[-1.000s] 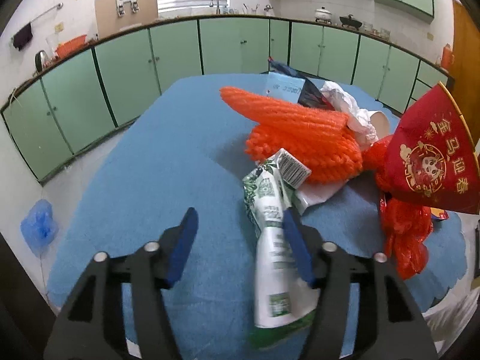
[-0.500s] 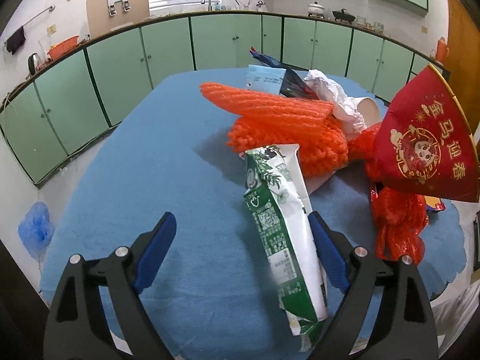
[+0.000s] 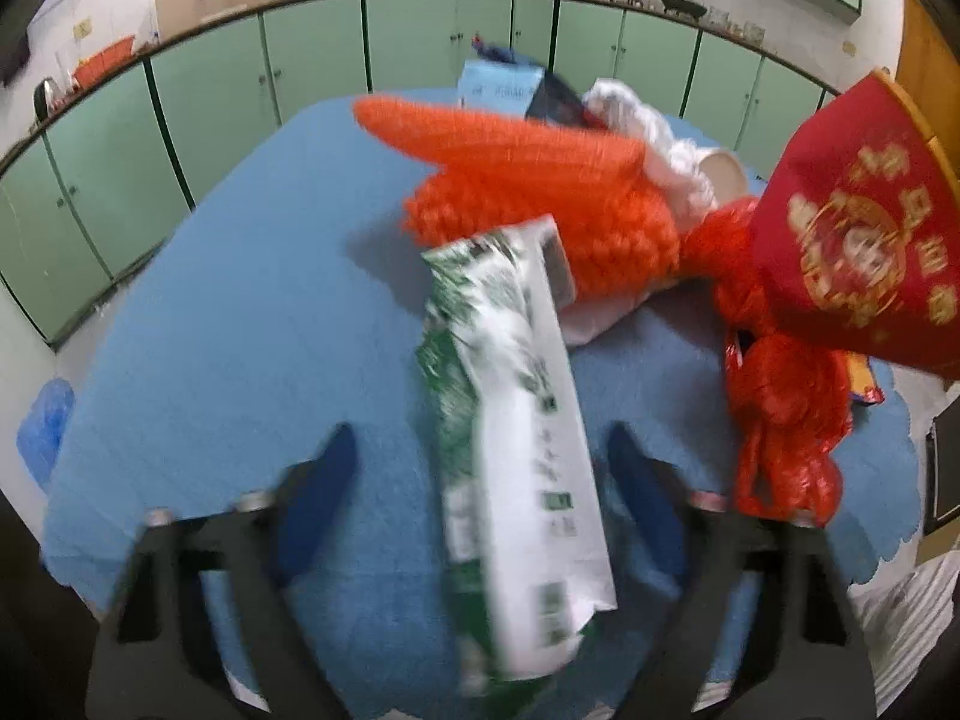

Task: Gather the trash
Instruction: 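Lift the green-white carton with the left tool while the right tool lifts the red packet, then carry both items to the black bin and open both tools over it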

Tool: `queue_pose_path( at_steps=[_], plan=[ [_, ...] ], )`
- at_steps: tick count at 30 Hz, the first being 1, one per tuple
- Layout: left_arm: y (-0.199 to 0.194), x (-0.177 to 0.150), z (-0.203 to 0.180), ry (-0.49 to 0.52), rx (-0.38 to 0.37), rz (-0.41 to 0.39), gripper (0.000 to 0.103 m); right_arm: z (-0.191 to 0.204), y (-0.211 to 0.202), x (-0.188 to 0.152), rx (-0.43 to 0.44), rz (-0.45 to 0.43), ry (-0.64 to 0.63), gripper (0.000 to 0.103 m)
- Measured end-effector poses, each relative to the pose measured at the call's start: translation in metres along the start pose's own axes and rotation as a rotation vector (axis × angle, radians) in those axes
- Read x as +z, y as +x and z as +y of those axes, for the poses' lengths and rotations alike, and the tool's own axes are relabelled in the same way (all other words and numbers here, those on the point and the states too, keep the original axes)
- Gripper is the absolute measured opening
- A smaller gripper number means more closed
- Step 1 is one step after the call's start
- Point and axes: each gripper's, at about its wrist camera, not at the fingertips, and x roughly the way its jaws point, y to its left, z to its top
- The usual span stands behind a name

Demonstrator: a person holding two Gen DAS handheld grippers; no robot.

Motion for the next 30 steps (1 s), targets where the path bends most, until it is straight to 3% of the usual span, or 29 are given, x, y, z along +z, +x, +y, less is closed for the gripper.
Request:
queue_pose_path(
  at_steps=[1,2,4,9,20,30],
  plan=[
    [0.0,-0.001,0.0,-0.001,0.009,-0.006,0.06,0.0,0.0,0.0,-0.001,0.0,0.0,0.005],
    [-0.001,-0.001,0.0,0.0,0.008,-0.021,0.04,0.0,0.0,0.0,-0.001,0.001,0.0,0.005],
    [-0.004,0.001,0.001,-0.014,-0.011,-0.023,0.034,-0.001,0.0,-0.001,0.0,0.0,0.0,0.005],
    [-0.024,0.008,0.007,-0.044,-0.026,-0.077,0.031,0.001,-0.004,0.0,0.006,-0.005,-0.01,0.005],
    [-0.086,0.022,-0.016,-0.009,-0.091,-0.229,0.03,0.002,-0.033,0.011,0.008,-0.076,-0.032,0.005],
    [-0.111,0.047,-0.088,0.105,-0.218,-0.334,0.03,-0.035,-0.097,0.022,-0.106,-0.196,0.013,0.005]
  ],
)
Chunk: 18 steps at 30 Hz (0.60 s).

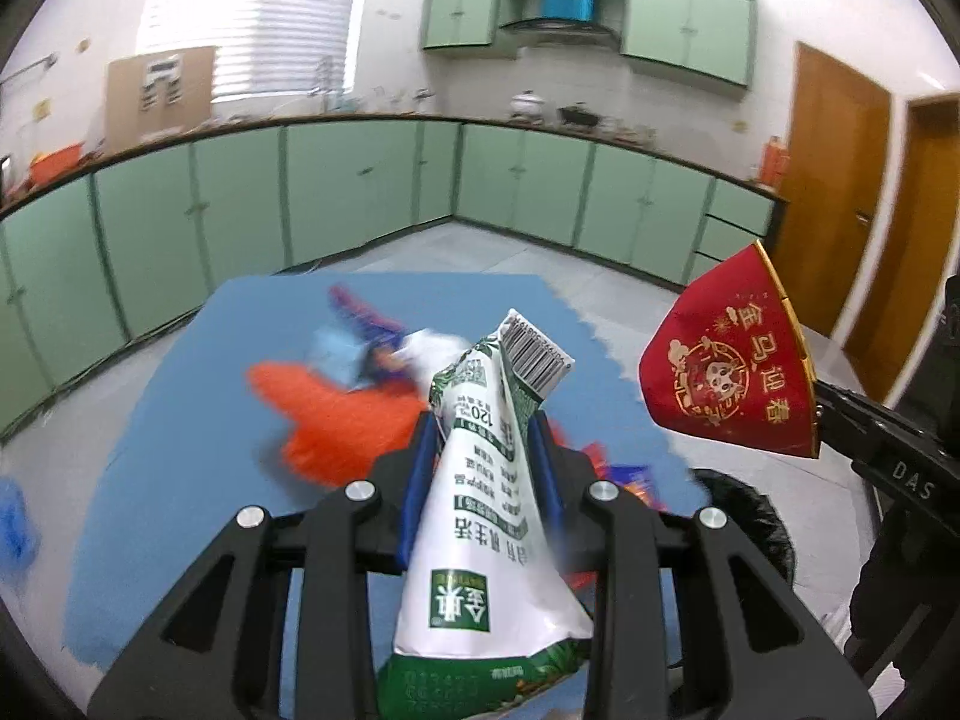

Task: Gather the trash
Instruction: 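Carry both items to the black bin and open both tools over it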

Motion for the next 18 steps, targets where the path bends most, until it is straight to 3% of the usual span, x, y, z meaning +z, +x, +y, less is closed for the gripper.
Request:
queue_pose_path(
  at_steps=[8,18],
  plan=[
    [0.033,0.01,-0.085,0.104,-0.168,-0.013,0.03,-0.063,-0.045,-0.011,-0.193,-0.022,0.09,0.005],
    [0.1,-0.021,-0.185,0.217,-0.377,0.092,0.03,-0.152,-0.076,-0.058,-0.448,0.042,0.259,0.005]
  ],
)
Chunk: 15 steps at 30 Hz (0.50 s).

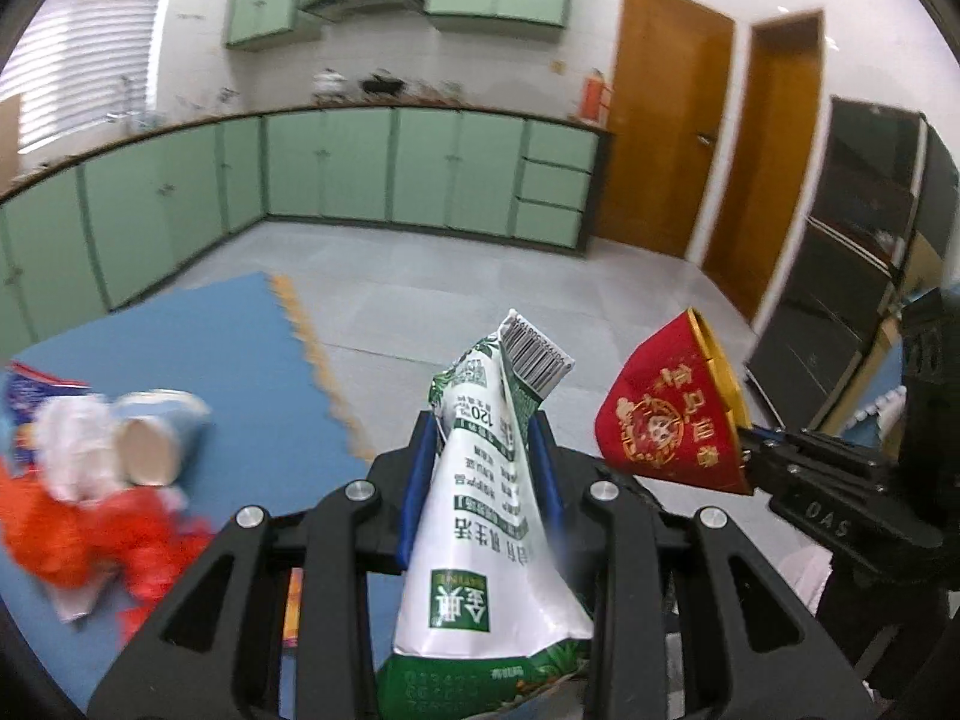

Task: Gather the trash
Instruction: 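Carry both items to the black bin and open both tools over it, then return both tools to the table above the red plastic bags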

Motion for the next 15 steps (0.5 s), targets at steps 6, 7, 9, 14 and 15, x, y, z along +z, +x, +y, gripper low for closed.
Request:
queue_pose_path(
  at_steps=[6,7,9,14,15],
  plan=[
    [0.06,-0.005,-0.024,0.006,-0.105,0.128,0.033,-0.04,0.02,-0.018,-0.081,0.07,0.074,0.008],
    [0.068,-0.005,-0.025,0.008,-0.116,0.145,0.034,-0.044,0.025,-0.02,-0.096,0.087,0.082,0.009],
    [0.076,-0.007,-0.026,0.01,-0.13,0.167,0.041,-0.053,0.03,-0.026,-0.121,0.108,0.097,0.016],
    [0.075,-0.008,-0.018,0.005,-0.129,0.166,0.05,-0.061,0.029,-0.034,-0.141,0.116,0.118,0.026],
    [0.071,-0.008,-0.014,-0.002,-0.124,0.162,0.051,-0.062,0.029,-0.032,-0.141,0.112,0.118,0.028]
  ],
)
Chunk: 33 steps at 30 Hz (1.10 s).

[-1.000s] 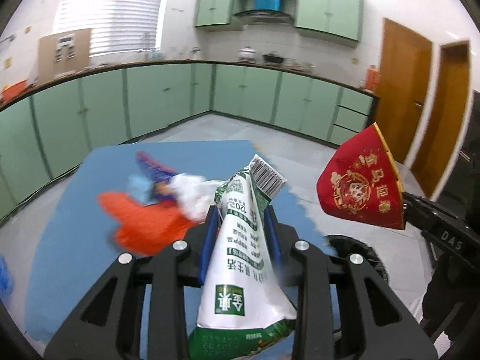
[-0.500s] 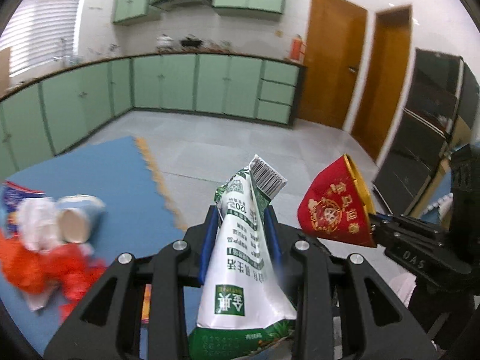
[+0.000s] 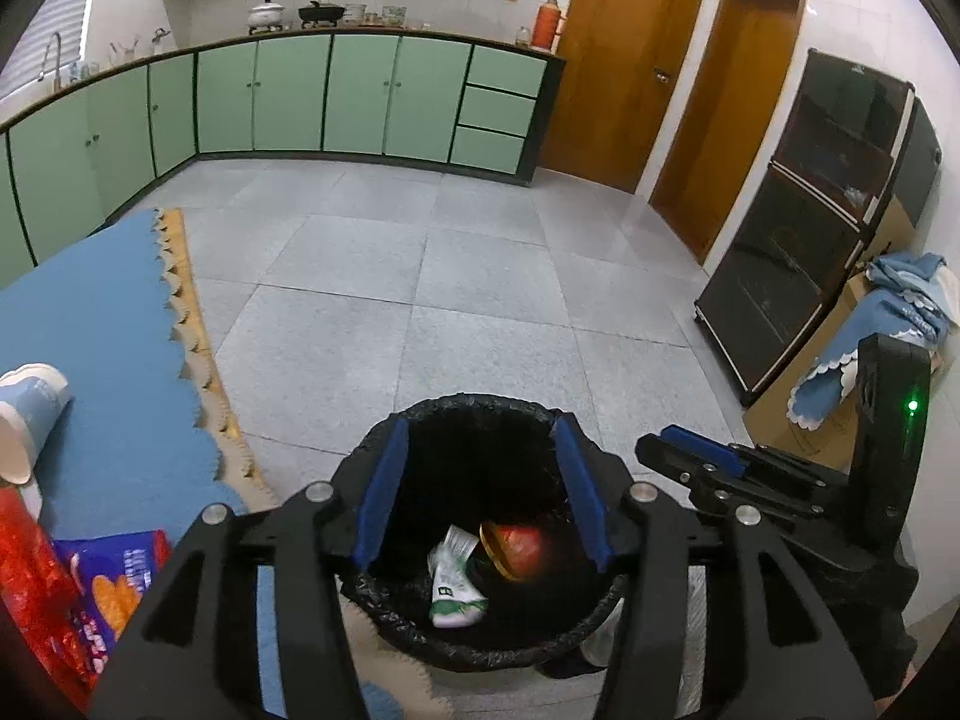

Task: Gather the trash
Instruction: 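Return both tools to the table above the red plastic bags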

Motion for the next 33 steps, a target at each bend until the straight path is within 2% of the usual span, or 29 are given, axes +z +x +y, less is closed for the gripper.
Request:
queue_pose_path(
  at_steps=[3,5,8,11,15,19,23,26,33],
  plan=[
    [-0.02,0.001,0.01,-0.023,0.036,-0.037,0.056,0.01,-0.008,0.004,-0.001,-0.029,-0.015,0.042],
    [-0.041,-0.004,0.017,-0.028,0.089,-0.088,0.062,0.019,-0.014,0.004,0.003,-0.063,-0.033,0.056],
    [-0.075,-0.013,0.028,-0.014,0.196,-0.164,0.069,0.042,-0.025,0.007,0.05,-0.124,-0.062,0.067],
    [-0.109,-0.031,0.044,-0.01,0.32,-0.228,0.071,0.073,-0.036,0.006,0.115,-0.185,-0.098,0.079],
    [-0.144,-0.054,0.069,-0.027,0.459,-0.266,0.071,0.119,-0.039,-0.002,0.191,-0.233,-0.156,0.081],
    [-0.16,-0.079,0.093,-0.061,0.541,-0.237,0.071,0.155,-0.03,-0.014,0.242,-0.224,-0.193,0.081],
    [-0.168,-0.099,0.117,-0.131,0.559,-0.19,0.071,0.176,-0.02,-0.022,0.264,-0.211,-0.215,0.081],
    [-0.168,-0.11,0.127,-0.164,0.543,-0.169,0.071,0.189,-0.014,-0.031,0.257,-0.209,-0.241,0.081],
    [-0.154,-0.122,0.128,-0.188,0.516,-0.144,0.071,0.197,-0.009,-0.042,0.249,-0.204,-0.257,0.08]
  ],
)
